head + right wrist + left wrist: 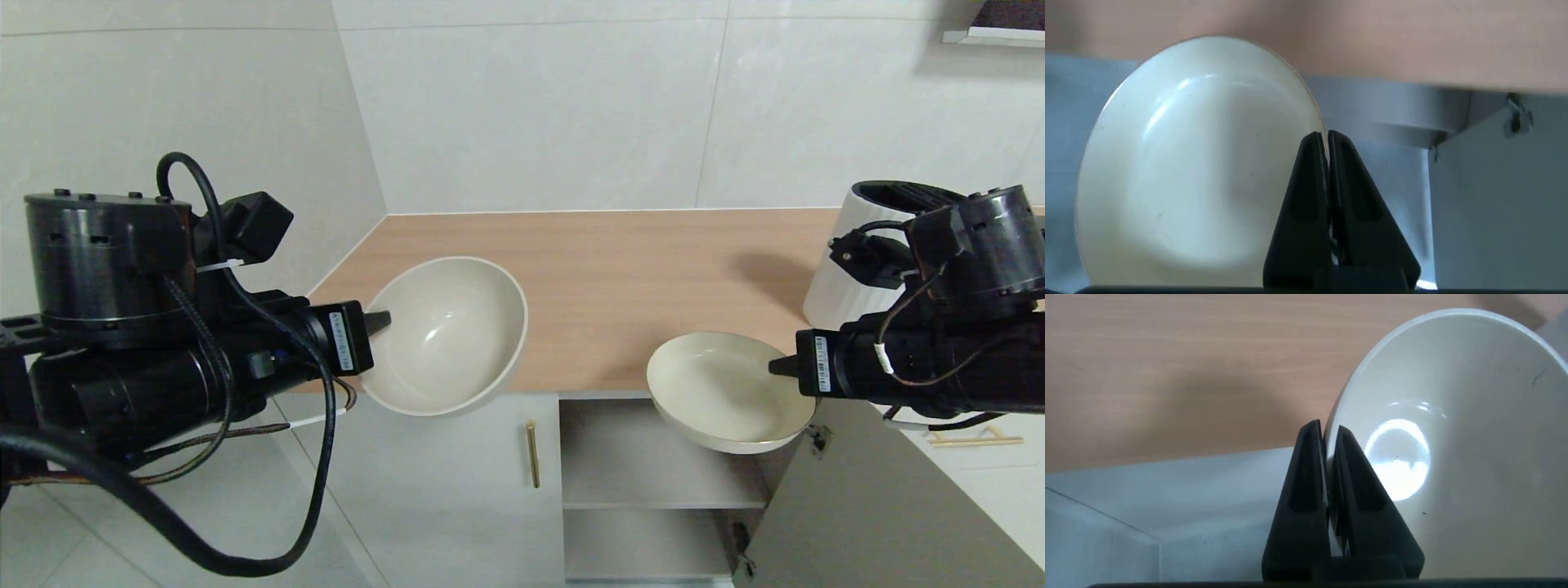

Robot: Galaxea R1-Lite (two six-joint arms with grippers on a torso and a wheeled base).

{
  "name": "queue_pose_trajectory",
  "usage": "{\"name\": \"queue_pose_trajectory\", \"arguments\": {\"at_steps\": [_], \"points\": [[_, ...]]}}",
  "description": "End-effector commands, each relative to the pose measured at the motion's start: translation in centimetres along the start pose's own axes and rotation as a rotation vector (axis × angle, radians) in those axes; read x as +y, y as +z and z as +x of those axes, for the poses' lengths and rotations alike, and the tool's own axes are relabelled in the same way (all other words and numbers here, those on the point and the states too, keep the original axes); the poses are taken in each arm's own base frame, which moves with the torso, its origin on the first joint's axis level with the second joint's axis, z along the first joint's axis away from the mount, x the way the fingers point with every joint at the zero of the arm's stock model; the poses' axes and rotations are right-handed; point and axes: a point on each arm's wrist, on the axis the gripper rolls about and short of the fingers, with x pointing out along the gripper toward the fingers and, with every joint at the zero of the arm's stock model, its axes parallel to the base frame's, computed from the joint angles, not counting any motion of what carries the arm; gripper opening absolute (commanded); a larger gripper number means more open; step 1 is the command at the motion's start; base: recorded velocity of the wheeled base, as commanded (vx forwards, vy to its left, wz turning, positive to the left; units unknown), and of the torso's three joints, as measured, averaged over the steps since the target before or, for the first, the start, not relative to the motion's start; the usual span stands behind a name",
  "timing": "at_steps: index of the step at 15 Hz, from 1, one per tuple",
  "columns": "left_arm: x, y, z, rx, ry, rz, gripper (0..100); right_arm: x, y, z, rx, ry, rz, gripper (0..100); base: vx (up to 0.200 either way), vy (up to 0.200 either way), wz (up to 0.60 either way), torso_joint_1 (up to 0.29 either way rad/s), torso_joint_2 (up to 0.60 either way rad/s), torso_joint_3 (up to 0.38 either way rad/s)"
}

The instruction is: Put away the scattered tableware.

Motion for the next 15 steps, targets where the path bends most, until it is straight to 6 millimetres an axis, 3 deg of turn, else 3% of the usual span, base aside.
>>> {"name": "queue_pose_trajectory", "arguments": {"at_steps": [1, 10, 15], "points": [[0.0, -0.1, -0.1, 0.000, -0.002, 0.001, 0, -0.2, -0.4, -0.4, 0.002, 0.000, -0.003, 0, 0.000, 0.000, 0.00, 0.000, 0.00, 0.000], [-0.1, -0.9, 0.0, 0.063, 0.002, 0.014, 0, -0.5, -1.7, 1.4, 0.079, -0.028, -0.050, 0, 0.000, 0.000, 0.00, 0.000, 0.00, 0.000], [-0.3, -1.3, 0.3, 0.103, -0.017, 0.021, 0, -0.6, -2.3, 2.7, 0.121, -0.042, -0.061, 0, 0.000, 0.000, 0.00, -0.157, 0.37, 0.208]]}}
